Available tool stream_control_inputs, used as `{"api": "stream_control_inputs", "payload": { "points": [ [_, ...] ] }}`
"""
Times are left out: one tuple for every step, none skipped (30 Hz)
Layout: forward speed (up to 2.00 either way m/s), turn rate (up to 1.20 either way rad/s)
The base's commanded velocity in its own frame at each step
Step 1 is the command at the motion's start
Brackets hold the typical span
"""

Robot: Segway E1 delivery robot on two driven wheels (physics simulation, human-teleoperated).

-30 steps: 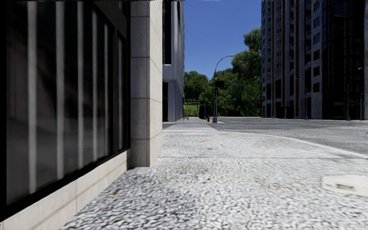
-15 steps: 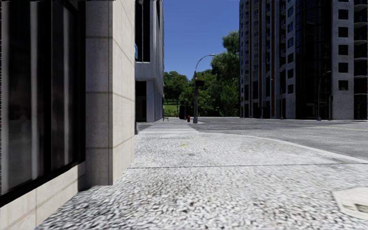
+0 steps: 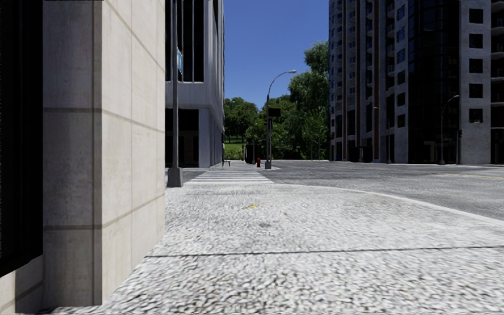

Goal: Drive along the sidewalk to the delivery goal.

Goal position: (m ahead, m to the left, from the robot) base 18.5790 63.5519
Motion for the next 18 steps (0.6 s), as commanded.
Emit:
{"api": "stream_control_inputs", "payload": {
  "points": [
    [1.47,0.00],
    [1.47,0.00],
    [1.47,0.00],
    [1.47,0.00],
    [1.47,0.00],
    [1.47,0.00],
    [1.47,0.00],
    [1.48,0.00],
    [1.51,0.00],
    [1.54,0.00],
    [1.54,0.00],
    [1.57,0.00],
    [1.63,0.00],
    [1.68,0.00],
    [1.72,0.00],
    [1.72,0.00],
    [1.74,0.00],
    [1.74,0.00]
  ]
}}
